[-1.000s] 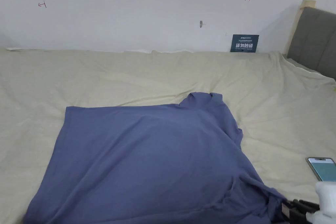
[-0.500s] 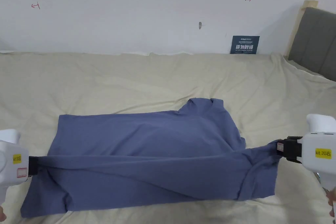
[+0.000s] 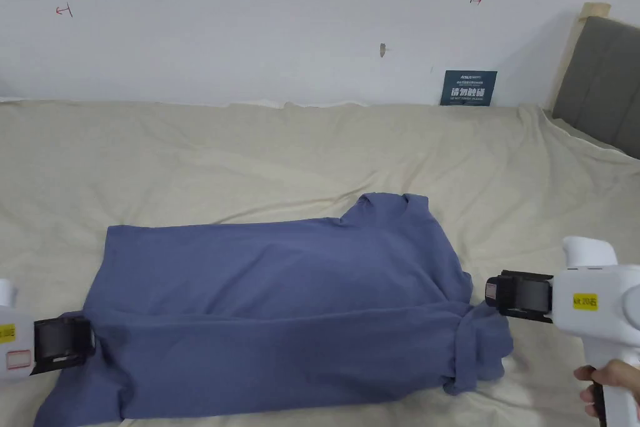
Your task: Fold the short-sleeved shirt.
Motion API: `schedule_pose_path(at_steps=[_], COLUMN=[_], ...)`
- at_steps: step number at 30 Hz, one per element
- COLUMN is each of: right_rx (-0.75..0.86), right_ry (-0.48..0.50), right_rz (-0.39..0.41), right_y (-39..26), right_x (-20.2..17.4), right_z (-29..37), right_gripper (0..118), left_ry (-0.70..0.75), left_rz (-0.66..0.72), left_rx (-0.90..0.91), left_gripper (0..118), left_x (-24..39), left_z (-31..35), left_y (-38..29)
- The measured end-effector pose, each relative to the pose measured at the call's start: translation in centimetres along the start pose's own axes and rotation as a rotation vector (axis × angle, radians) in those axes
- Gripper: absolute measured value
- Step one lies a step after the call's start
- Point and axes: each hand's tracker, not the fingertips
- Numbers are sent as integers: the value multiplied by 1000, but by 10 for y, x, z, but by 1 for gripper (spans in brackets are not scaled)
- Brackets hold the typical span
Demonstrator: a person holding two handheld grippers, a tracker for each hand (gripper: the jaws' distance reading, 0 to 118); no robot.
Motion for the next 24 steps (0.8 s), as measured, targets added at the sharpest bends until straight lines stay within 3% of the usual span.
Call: schedule_pose_path(at_steps=[6, 8, 10, 11, 12, 13, 15, 16, 18, 23, 24], right_rx=[19, 55, 56, 28, 25, 16, -49, -76, -132, -103, -107], right_ry=[100, 73, 160, 180, 164, 128, 159, 165, 277, 201, 202], right_rz=[88, 53, 2, -2, 6, 0, 84, 28, -39, 5, 3], right_y=[-44, -68, -92, -102, -113, -123, -138, -144, -151, -151, -149], right_x=[-22, -35, -42, -46, -52, -59, -62, -57, -52, -57, -57], right_z=[64, 86, 101, 104, 102, 103, 98, 87, 78, 73, 72], right_gripper=[106, 103, 78, 54, 9, 0, 0, 0, 0, 0, 0], left_ry=[9, 32, 66, 72, 64, 58, 1, -14, 27, -29, -23], left_rz=[-53, -56, -50, -62, -61, -37, -30, -28, -5, 42, 55], left_rx=[17, 63, 75, 61, 72, 56, -32, -51, -56, -7, -5], left_gripper=[117, 99, 69, 55, 26, 3, 1, 0, 0, 0, 16], left_x=[-4, 0, 3, 6, 7, 7, 2, 1, 3, -2, -3], left_z=[50, 68, 75, 78, 82, 81, 72, 68, 60, 59, 55], left_y=[-60, -86, -109, -119, -129, -136, -144, -149, -155, -134, -123])
